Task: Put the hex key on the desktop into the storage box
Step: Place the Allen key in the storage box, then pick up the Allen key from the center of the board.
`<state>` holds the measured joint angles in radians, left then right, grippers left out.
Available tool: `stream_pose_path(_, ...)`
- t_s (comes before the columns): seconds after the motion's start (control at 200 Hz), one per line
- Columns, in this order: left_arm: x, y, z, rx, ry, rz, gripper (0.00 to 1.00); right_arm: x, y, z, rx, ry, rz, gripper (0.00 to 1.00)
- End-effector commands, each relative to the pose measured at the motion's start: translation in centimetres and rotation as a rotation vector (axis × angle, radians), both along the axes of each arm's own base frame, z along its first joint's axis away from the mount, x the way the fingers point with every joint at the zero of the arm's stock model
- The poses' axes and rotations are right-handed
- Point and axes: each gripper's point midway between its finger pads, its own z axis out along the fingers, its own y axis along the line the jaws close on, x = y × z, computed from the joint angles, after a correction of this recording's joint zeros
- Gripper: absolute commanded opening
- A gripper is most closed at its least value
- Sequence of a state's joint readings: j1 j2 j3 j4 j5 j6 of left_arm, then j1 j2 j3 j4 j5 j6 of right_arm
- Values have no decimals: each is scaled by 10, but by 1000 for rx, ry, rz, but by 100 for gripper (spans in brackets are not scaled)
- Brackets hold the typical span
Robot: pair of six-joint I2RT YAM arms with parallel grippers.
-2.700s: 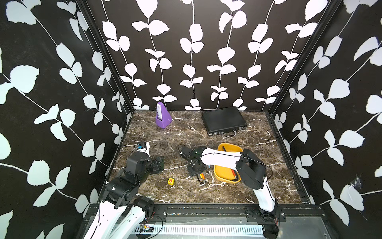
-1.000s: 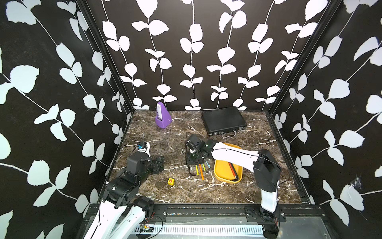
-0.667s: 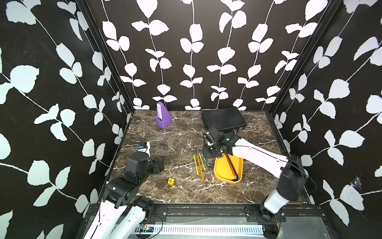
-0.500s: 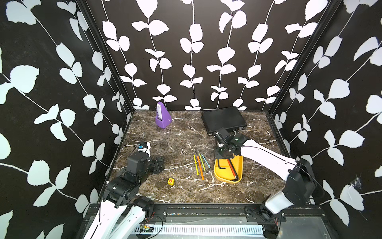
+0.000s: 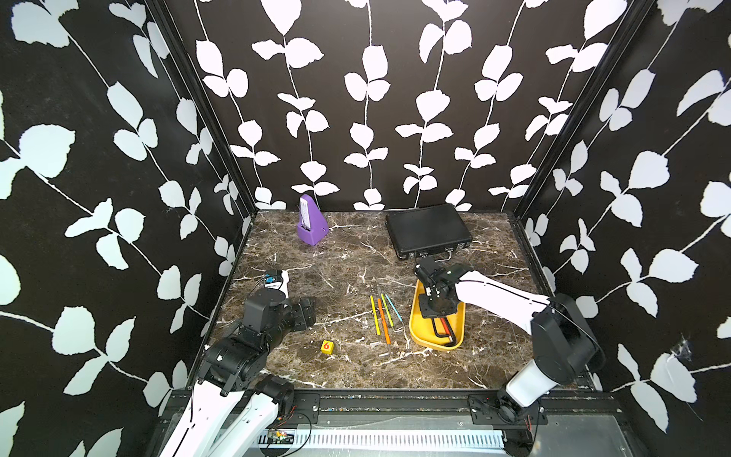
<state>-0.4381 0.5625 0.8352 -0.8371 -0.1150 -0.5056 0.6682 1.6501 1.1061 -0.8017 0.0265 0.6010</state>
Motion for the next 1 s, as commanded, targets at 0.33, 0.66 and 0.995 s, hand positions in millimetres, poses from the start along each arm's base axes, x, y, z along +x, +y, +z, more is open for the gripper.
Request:
stream_pose_path(0.33, 3, -3, 7, -16, -23, -3, 75, 2, -9, -21, -69, 34, 16, 3)
stream_pose_path(0.66, 3, -1, 6, -12, -26, 0, 76, 3, -5, 20, -120, -92, 60, 33)
stream_pose_path(0.995, -6, 6, -11, 58, 31, -3, 76, -23, 97, 39, -80, -146, 241, 32)
